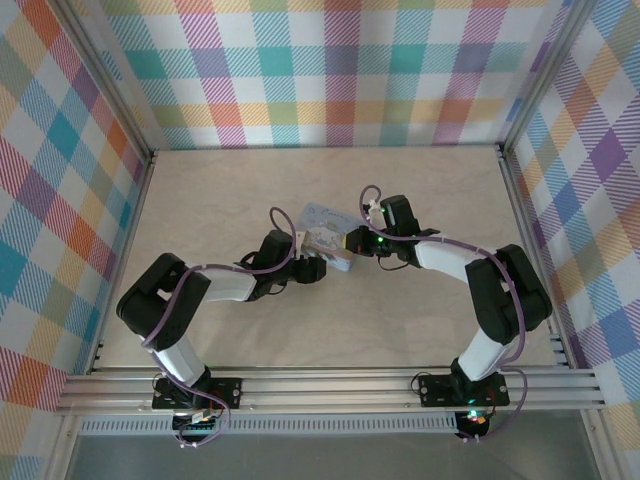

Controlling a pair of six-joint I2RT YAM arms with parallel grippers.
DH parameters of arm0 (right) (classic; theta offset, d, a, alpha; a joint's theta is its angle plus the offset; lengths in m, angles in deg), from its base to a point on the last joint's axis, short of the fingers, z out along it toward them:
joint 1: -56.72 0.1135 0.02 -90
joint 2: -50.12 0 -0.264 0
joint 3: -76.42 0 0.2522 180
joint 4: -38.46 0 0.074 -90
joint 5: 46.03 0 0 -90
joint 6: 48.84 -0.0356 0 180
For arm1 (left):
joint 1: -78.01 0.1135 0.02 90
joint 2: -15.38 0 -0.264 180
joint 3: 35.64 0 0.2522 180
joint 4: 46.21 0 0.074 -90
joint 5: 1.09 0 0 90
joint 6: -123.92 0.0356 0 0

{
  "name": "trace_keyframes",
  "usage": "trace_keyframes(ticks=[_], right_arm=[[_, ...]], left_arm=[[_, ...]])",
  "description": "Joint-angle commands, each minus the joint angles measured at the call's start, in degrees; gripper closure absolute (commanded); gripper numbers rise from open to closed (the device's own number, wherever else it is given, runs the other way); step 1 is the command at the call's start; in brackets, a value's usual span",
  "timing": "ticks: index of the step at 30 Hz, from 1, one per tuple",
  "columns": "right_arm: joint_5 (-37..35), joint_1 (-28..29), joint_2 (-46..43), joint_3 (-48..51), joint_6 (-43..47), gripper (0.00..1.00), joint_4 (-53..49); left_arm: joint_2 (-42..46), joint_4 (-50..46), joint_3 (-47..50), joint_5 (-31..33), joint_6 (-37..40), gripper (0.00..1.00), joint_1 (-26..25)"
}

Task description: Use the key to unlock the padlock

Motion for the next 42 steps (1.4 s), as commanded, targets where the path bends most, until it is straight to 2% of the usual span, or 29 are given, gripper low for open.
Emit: trace_keyframes(ticks=[1, 14, 20, 42], right_arm=[[-1.83, 0.59, 2.86, 0.61, 1.12, 1.0, -4.97], [-2.03, 0.59, 2.76, 0.7, 1.01, 1.0, -5.11], [-1.88, 0.68, 2.92, 0.61, 0.99, 1.0, -5.08], [-1.77, 1.27, 2.91, 0.53, 0.76, 1.0, -4.72]], left_arm=[[-1.25, 2.13, -1.75, 0.93, 1.69, 0.4, 0.25], [-4.78, 4.42, -3.72, -0.12, 1.6, 0.48, -0.1], [-5.75, 4.97, -4.47, -0.78, 1.08, 0.54, -0.71], [-7.6, 6.72, -4.62, 2.11, -1.83, 0.71, -1.95]])
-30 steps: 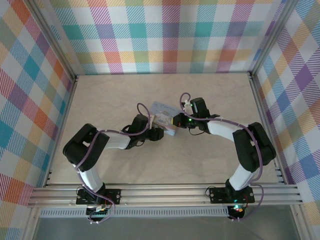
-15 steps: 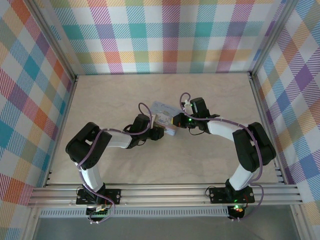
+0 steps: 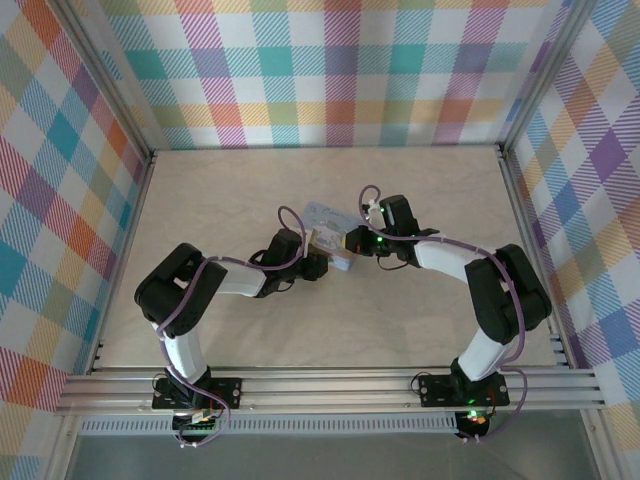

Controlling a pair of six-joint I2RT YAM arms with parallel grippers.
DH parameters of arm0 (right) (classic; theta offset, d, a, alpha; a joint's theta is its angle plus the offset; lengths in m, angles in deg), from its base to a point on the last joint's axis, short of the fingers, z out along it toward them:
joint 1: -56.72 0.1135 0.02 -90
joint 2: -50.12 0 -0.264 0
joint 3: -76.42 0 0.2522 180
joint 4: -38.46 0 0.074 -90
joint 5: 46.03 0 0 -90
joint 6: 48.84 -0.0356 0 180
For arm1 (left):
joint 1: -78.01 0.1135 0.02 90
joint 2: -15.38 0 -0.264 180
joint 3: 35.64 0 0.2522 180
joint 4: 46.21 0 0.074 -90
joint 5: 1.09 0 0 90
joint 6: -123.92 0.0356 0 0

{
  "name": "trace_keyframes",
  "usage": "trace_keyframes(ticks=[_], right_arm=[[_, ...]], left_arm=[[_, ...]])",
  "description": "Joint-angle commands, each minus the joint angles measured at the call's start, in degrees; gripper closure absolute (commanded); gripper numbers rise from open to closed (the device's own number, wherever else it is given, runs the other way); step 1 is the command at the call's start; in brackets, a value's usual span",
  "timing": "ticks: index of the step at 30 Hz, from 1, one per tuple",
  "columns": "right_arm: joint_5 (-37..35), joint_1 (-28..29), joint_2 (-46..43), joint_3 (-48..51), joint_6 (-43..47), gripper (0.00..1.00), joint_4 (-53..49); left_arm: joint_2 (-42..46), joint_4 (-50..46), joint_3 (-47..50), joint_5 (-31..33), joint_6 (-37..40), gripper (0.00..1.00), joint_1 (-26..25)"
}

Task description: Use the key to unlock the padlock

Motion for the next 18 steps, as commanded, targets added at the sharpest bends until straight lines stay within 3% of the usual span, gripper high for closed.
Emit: trace_keyframes(ticks=[1, 8, 18], right_arm=[[-1.35, 1.01, 2.68, 0.77, 0.77, 1.0, -4.69], [-1.8, 1.1, -0.53, 1.9, 0.94, 1.0, -1.3], [-7.06, 1.16, -13.35, 8.19, 6.59, 1.0, 0.55]], left_arm=[[-0.87, 2.36, -1.24, 1.39, -0.72, 0.71, -0.64], [0.65, 1.7, -0.89, 1.86, -1.66, 0.77, -0.71], [6.39, -7.37, -2.37, -1.58, -8.24, 0.79, -0.72]])
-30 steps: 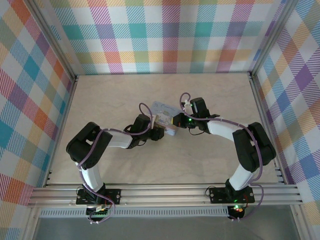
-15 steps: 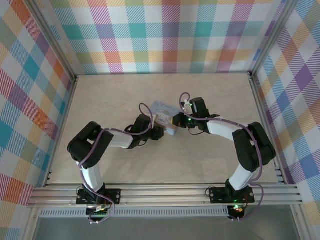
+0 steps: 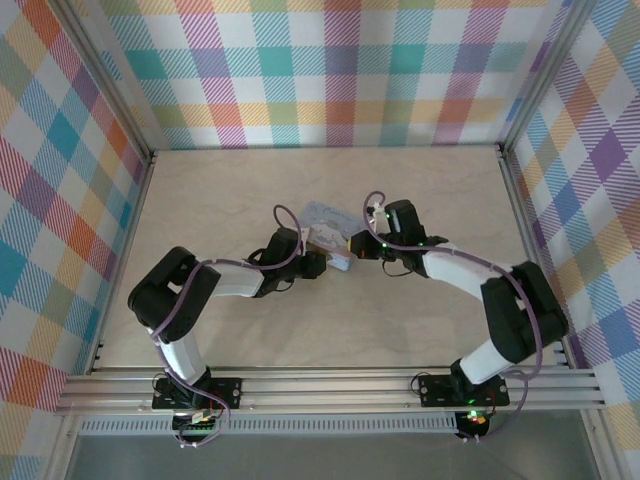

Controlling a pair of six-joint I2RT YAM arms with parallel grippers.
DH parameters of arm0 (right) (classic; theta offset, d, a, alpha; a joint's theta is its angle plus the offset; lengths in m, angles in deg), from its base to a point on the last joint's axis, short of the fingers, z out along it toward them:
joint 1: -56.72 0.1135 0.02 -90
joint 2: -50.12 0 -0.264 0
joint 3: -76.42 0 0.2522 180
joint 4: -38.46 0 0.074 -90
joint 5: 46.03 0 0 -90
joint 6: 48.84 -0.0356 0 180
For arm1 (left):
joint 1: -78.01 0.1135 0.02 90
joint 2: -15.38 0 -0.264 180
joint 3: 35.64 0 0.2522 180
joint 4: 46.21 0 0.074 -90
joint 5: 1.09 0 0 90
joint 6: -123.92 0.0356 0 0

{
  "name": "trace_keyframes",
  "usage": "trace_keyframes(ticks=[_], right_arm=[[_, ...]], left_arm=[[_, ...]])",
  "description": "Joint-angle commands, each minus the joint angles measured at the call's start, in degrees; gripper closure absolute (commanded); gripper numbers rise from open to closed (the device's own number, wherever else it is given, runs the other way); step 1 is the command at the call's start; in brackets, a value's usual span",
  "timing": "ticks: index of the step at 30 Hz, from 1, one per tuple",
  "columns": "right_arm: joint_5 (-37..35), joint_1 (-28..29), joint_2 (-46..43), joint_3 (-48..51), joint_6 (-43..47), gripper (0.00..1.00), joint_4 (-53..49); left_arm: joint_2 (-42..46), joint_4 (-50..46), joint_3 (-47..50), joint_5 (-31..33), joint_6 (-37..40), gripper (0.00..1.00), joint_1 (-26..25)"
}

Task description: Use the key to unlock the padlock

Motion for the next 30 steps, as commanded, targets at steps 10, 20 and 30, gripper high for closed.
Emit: trace_keyframes(ticks=[10, 20, 30], right_arm=[[-7.37, 6.76, -14.19, 18.49, 7.49, 1.0, 12.22], [-13.36, 12.41, -8.73, 26.24, 7.82, 1.0, 30.58], [-16.75, 14.36, 2.02, 26.01, 6.76, 1.0, 45.38]], left_arm=[[5.24, -9.78, -5.86, -8.85, -10.98, 0.85, -0.51], [5.7, -17.22, -9.5, -10.13, -17.16, 0.88, -0.53], [6.14, -16.86, -9.21, -9.63, -20.69, 0.88, -0.53]])
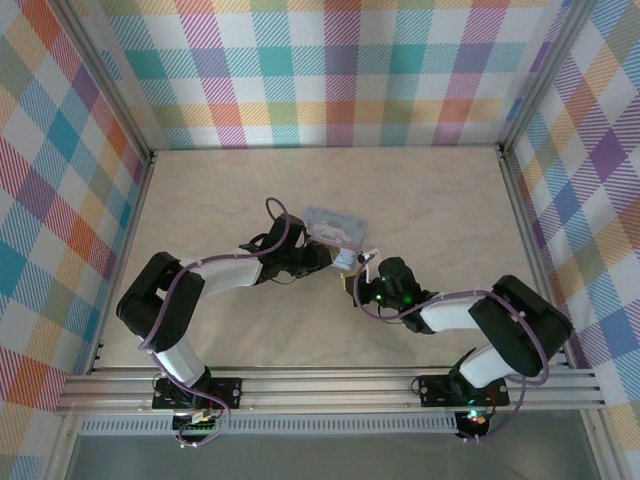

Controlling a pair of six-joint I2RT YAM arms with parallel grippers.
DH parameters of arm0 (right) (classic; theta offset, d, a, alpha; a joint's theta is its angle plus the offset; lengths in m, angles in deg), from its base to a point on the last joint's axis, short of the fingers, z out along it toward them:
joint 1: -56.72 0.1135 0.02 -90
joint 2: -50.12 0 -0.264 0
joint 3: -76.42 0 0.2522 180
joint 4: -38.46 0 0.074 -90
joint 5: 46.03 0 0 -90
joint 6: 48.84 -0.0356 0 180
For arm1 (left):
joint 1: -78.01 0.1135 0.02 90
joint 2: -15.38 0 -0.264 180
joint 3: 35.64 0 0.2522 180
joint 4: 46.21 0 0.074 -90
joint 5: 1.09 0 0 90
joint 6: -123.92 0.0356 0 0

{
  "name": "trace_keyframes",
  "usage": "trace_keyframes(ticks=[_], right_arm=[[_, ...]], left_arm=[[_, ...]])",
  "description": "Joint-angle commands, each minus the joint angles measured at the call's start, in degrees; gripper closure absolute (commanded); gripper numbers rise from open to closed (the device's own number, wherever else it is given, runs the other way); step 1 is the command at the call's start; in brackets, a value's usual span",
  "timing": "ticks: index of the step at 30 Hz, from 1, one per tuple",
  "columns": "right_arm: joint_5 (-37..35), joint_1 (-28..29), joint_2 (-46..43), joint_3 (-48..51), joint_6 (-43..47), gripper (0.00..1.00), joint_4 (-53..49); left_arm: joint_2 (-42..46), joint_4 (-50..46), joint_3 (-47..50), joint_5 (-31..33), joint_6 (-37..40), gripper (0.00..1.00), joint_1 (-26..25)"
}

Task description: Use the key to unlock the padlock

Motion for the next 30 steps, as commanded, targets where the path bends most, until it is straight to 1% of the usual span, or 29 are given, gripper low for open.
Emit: trace_keyframes(ticks=[1, 14, 30], right_arm=[[-1.19, 0.4, 2.87, 0.21, -0.31, 1.0, 8.86], [-0.29, 0.48, 8.97, -1.94, -1.71, 1.0, 13.44], [-0.28, 0.38, 11.3, -2.36, -3.56, 1.0, 17.96]], left_arm=[[2.29, 0.37, -1.04, -0.96, -1.89, 0.88, -0.53], [3.3, 0.19, -0.58, 0.16, -2.23, 0.88, -0.53], [3.3, 0.66, -0.29, 0.08, -2.83, 0.88, -0.53]])
